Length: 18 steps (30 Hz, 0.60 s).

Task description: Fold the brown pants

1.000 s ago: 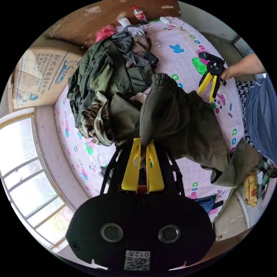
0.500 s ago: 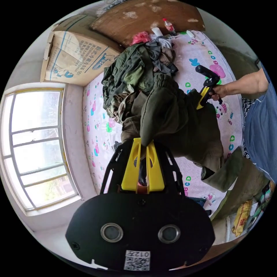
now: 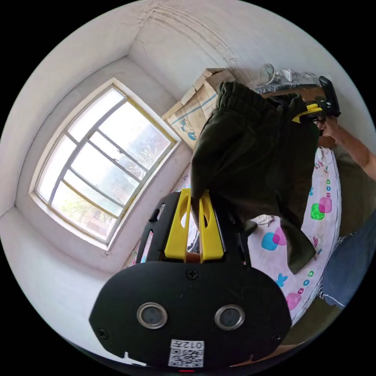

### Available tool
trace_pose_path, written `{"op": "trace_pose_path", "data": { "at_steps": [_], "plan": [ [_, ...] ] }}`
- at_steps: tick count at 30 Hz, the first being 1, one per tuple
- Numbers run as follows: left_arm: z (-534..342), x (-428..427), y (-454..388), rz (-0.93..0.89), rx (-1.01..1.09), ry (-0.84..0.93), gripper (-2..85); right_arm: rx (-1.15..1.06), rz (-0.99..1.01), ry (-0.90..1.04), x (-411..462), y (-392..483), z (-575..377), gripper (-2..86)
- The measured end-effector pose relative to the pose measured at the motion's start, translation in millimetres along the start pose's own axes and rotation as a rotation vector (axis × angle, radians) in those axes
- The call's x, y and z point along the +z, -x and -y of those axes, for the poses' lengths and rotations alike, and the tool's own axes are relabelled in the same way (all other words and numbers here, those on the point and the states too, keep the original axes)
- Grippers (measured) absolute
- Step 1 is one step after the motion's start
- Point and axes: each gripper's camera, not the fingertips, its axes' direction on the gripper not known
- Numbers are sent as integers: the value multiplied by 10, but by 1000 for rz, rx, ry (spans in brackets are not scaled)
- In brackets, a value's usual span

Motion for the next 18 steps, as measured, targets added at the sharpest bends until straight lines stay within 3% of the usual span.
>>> {"op": "trace_pose_path", "data": {
  "at_steps": [4,8,10,15,18],
  "plan": [
    [346,-855,209,43,-132,-126,3,-118,-178,35,-586,178,1296,7],
    [592,-1508,139,158,-178,-201,3,-234,-344,-20,-986,489,1927,6],
    [710,-1770,135,126,-214,-230,3,-130,-296,14,-1119,352,2287,5],
    [999,-2279,-86,195,-136,-197,4,-235,-349,-9,-1456,588,2719,5],
    [1060,-2626,-31,95,-158,-234,4,-220,-289,-1,-1656,527,2979,4]
  ]
}}
